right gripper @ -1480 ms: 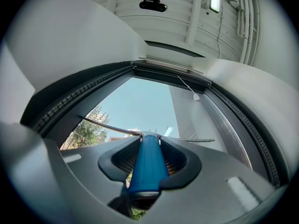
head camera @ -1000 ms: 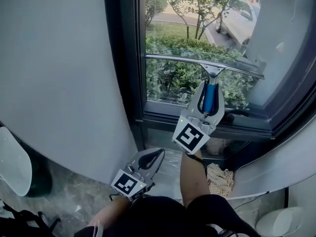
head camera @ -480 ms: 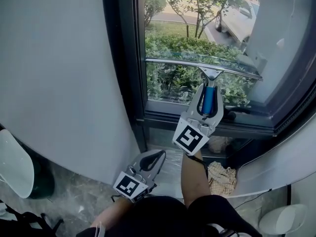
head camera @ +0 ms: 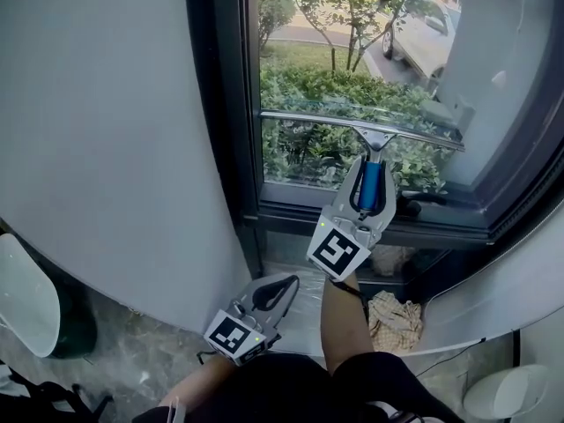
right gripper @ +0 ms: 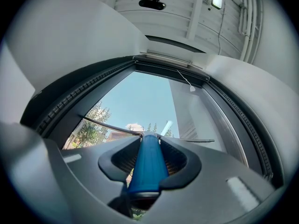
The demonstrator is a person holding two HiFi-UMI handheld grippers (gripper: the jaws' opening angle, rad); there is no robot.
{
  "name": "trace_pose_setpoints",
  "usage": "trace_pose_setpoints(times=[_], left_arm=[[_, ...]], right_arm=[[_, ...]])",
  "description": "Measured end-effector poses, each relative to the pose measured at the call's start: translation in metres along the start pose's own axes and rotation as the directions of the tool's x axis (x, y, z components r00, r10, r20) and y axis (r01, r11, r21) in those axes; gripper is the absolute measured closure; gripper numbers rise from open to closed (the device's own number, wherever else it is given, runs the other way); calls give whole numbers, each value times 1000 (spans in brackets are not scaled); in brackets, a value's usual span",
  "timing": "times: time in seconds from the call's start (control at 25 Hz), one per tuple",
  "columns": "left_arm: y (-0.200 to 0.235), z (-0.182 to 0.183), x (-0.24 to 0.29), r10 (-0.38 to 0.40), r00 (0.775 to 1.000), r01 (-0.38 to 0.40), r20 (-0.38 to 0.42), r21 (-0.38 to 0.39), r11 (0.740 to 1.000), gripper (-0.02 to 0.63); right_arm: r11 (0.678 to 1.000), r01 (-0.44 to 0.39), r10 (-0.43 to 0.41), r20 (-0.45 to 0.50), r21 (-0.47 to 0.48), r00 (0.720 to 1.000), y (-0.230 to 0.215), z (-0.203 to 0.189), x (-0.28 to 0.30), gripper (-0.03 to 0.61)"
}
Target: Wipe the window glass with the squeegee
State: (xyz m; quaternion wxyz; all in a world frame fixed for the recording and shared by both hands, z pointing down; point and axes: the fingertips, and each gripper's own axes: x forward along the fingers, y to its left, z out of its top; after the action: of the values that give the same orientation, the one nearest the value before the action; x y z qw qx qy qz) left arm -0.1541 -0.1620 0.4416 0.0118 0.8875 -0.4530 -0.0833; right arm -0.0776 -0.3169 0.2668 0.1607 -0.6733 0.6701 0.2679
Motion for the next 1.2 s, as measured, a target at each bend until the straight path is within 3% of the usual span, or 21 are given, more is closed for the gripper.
trace_pose_setpoints(times=[1.2], left_arm=[[-4, -10, -6, -21, 999, 19, -34, -71, 997, 615]], right_arm=[[1000, -18, 17, -54, -5, 998, 5, -29, -25, 443]])
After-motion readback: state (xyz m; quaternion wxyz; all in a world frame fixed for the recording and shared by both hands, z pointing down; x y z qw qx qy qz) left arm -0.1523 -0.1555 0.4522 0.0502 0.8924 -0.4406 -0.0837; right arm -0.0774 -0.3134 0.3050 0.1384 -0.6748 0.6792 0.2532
